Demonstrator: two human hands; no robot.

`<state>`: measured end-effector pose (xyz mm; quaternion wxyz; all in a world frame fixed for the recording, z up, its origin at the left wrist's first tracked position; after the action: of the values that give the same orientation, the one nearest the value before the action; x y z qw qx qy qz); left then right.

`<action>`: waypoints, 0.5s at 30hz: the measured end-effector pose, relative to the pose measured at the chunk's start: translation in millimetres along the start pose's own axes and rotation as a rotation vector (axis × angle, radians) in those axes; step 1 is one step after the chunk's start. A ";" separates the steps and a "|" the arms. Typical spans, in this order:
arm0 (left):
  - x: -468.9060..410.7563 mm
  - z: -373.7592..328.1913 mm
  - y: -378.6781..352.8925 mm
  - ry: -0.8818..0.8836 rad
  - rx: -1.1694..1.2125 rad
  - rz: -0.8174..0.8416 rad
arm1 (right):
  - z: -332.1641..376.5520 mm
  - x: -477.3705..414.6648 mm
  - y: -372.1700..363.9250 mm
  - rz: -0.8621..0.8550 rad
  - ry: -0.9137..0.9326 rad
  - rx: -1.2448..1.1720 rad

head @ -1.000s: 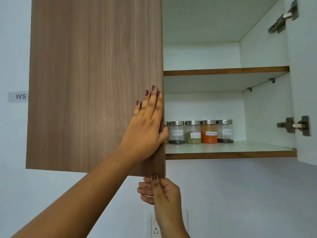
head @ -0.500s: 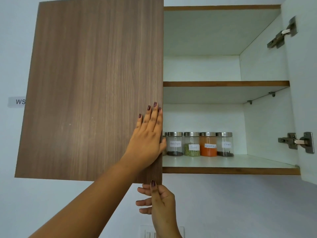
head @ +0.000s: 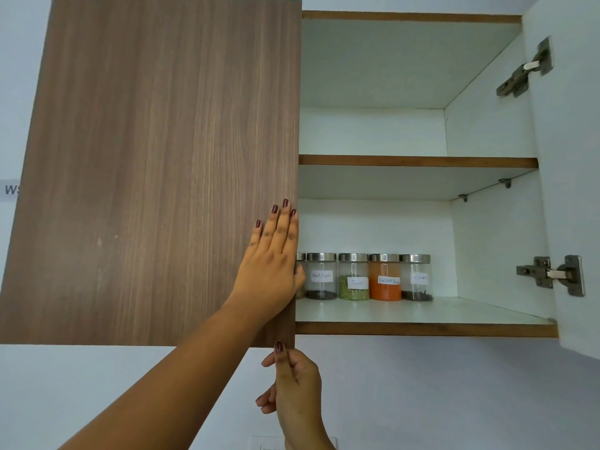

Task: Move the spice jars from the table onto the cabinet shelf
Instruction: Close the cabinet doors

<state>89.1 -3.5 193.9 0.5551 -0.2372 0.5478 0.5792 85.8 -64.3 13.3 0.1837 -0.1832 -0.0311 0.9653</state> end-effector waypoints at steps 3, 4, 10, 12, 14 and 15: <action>-0.1 0.7 -2.2 0.002 -0.007 -0.006 | 0.2 -0.1 0.3 -0.024 0.005 0.042; -0.5 0.7 -1.9 0.002 -0.004 -0.003 | 0.0 0.5 0.1 -0.032 0.003 0.050; 7.6 2.6 -4.8 -0.005 -0.002 0.008 | 3.0 7.4 17.5 -0.049 0.013 0.080; 15.1 -0.4 -7.3 0.029 0.018 -0.010 | 9.4 14.7 36.3 -0.054 0.039 0.051; 22.1 -7.2 -9.0 0.083 0.062 -0.014 | 19.3 25.2 63.6 -0.087 0.083 0.020; 26.1 -11.0 -10.2 0.116 0.088 -0.010 | 26.6 31.1 79.2 -0.104 0.115 0.005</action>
<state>87.5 -5.6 163.9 0.5351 -0.2484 0.6026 0.5374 22.1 -126.4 17.3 0.2357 -0.2358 -0.0274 0.9424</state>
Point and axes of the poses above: each hand's wrist, its own x-axis away from the middle knuckle, its own y-axis out of the back of the hand, z = x × y, the point moved 8 cm from there along -x, towards the middle knuckle, and after that the axes turned 5 degrees about -x, right-handed, at the moved point
